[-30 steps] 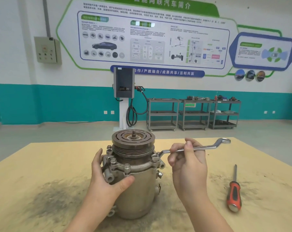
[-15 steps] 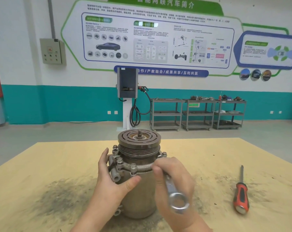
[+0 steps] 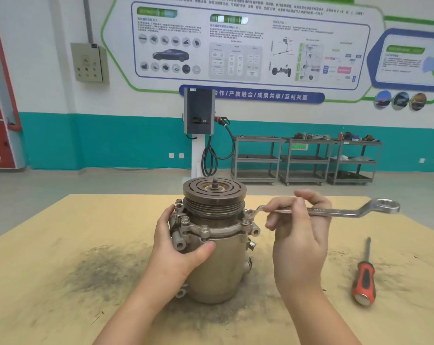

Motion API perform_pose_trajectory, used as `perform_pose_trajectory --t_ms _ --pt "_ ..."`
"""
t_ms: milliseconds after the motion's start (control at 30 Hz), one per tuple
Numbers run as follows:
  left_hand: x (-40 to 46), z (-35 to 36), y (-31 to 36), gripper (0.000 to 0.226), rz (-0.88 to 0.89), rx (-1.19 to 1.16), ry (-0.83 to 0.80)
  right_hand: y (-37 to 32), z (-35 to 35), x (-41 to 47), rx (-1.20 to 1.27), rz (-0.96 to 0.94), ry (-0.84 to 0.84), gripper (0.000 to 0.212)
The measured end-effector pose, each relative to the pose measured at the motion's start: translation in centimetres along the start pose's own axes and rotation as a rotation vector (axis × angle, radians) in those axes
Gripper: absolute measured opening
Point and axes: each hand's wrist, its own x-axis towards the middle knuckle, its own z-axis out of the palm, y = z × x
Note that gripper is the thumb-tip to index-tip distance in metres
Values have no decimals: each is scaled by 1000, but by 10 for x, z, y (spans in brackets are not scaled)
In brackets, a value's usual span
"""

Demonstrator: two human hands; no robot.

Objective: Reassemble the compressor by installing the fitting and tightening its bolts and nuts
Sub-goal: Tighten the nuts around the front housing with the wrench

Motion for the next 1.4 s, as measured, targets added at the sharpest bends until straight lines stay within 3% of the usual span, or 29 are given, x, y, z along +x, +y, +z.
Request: perform_pose_trajectory --t_ms 133,500,633,733,867,900,967,1033,1167,1233,1267,1400 --pt "-1 0 2 95 -10 2 3 5 -5 12 205 295 78 20" --pt "0 -2 1 98 -7 -3 -18 7 -15 30 238 470 132 41" --pt "1 -2 -1 109 -6 5 -21 6 -23 33 284 522 90 38" --pt "3 -2 -2 112 -11 7 -31 10 -27 13 176 258 21 31" --pt "3 -2 -6 114 1 9 -13 13 -22 -15 -345 -377 -289 6" --pt "4 -2 -6 112 3 1 -11 15 -19 -19 -487 -478 -372 13" --pt "5 0 -7 107 19 -16 -1 17 -10 -23 -697 -584 -485 20" --pt "7 1 -6 101 31 -36 10 16 2 -22 -787 -633 -528 10" --pt "5 -2 -7 105 8 -51 -17 2 13 -9 -718 -638 -465 12" --pt "4 -3 -7 104 4 -13 -5 -11 8 1 -566 -546 -345 12" --pt "4 -2 -6 102 2 -4 -6 -16 5 8 -469 -413 -252 10" --pt "4 -1 -4 104 -1 11 -5 -11 -10 33 -4 299 104 20"
